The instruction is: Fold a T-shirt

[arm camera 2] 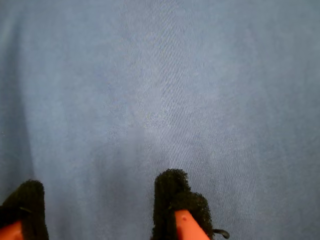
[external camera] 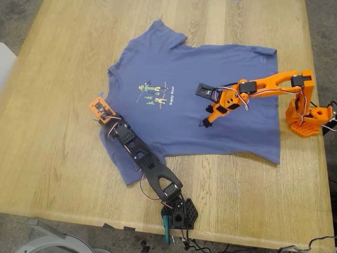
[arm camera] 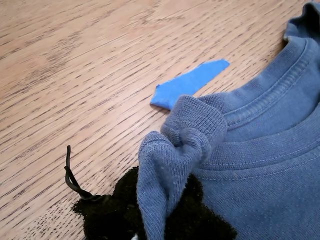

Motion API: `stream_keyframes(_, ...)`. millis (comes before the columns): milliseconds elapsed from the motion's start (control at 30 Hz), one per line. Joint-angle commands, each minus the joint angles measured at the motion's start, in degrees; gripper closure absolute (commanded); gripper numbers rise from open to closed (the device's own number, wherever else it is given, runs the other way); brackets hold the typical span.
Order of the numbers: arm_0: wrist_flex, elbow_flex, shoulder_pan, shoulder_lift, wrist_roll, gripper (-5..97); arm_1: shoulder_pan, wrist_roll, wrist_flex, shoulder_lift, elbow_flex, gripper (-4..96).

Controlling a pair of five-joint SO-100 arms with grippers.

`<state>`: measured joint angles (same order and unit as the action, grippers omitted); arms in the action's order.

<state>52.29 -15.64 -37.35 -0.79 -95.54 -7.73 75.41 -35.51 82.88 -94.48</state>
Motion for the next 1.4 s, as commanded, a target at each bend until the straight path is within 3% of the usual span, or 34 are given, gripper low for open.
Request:
stream_keyframes(0,1.23,-0.53,3.16,-0.09,-0.62,92,0.00,-0.53,1.67,0.26,-0.53,55.8)
stream_keyframes(733,5.10,-3.34,5.45,1.76,-0.70,92,-2.90,-1.85,11.34,-15.12,7.47,56.6)
stream_keyframes(1200,11.34,-3.43,8.61,8.79,-0.88,92,-5.27,-2.37,11.16,-27.77,17.58,57.6)
stream_keyframes(1367,12.83,-3.43,10.11,10.28,-0.97,92,-7.73,-2.55,8.61,-32.87,23.91,62.6)
